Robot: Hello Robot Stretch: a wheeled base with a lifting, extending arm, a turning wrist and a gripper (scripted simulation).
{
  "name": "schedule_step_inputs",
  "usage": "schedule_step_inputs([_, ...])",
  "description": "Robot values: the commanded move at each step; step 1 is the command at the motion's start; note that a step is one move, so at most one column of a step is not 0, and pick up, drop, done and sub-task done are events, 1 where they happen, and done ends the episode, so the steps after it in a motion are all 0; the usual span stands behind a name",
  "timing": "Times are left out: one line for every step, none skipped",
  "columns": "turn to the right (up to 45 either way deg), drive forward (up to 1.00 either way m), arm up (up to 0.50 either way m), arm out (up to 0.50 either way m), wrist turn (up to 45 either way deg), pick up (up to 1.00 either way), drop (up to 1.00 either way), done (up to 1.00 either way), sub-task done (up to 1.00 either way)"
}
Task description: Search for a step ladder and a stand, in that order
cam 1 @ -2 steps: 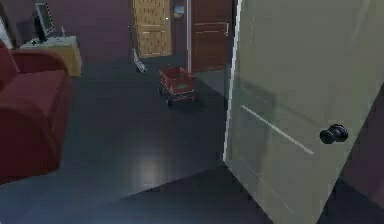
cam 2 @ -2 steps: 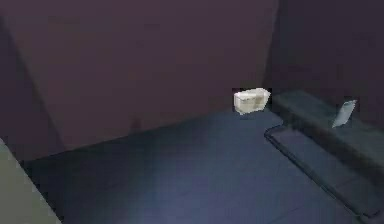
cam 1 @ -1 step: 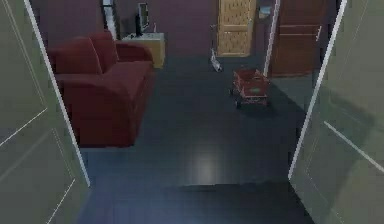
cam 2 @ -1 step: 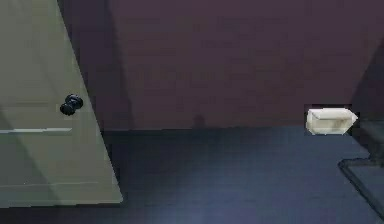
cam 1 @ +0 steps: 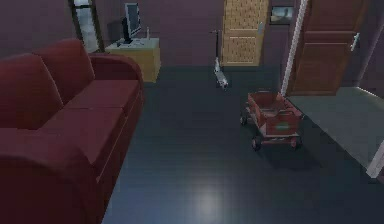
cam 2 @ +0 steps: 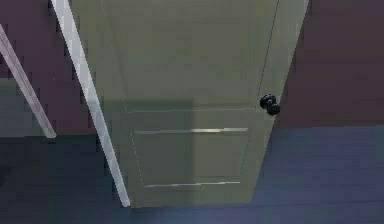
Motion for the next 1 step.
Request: schedule_step_inputs([-6.0, 0.00, 0.00, 0.00, 0.0, 0.00, 0.00, 0.00, 0.00])
